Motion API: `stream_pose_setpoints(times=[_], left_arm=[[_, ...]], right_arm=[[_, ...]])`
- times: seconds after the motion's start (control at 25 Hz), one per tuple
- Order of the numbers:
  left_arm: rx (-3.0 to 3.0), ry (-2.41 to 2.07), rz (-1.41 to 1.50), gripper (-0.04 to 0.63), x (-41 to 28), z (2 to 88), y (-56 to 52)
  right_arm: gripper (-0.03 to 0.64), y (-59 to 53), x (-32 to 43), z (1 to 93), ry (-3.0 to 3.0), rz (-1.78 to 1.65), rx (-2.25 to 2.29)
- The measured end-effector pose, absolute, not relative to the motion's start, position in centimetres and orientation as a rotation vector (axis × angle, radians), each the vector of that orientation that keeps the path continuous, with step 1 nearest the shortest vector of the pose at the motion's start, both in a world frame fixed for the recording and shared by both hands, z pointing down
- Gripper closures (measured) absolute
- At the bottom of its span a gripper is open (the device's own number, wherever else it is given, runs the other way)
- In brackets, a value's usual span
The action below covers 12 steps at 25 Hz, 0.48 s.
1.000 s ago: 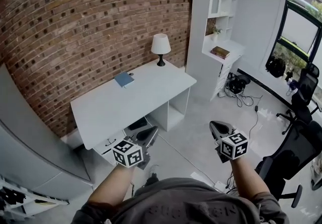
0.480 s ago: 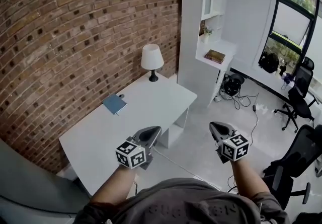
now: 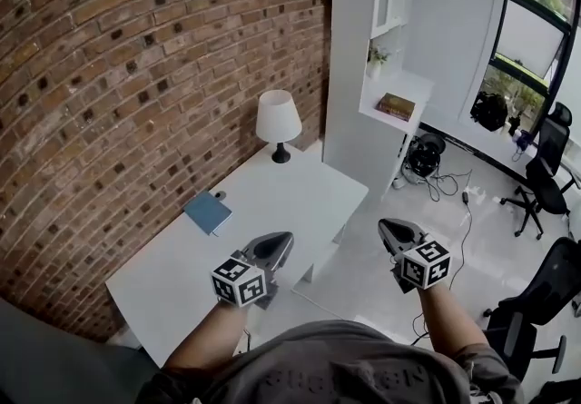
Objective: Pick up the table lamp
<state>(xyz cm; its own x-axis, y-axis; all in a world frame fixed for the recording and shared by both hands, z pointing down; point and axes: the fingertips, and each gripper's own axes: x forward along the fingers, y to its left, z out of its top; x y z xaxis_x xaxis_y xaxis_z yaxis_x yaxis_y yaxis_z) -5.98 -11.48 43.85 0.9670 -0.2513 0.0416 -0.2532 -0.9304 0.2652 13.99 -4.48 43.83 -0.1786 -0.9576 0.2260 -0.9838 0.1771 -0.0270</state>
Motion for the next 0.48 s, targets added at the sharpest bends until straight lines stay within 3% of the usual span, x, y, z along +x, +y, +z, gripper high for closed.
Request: stream_pose_setpoints(times=[0.48], left_arm=[[2.819, -0.529, 0.047, 0.591, 1.2, 46.4, -20.4]], right_arm=[[0.623, -14.8, 23.0, 46.6, -2.369, 0.295, 1.790]])
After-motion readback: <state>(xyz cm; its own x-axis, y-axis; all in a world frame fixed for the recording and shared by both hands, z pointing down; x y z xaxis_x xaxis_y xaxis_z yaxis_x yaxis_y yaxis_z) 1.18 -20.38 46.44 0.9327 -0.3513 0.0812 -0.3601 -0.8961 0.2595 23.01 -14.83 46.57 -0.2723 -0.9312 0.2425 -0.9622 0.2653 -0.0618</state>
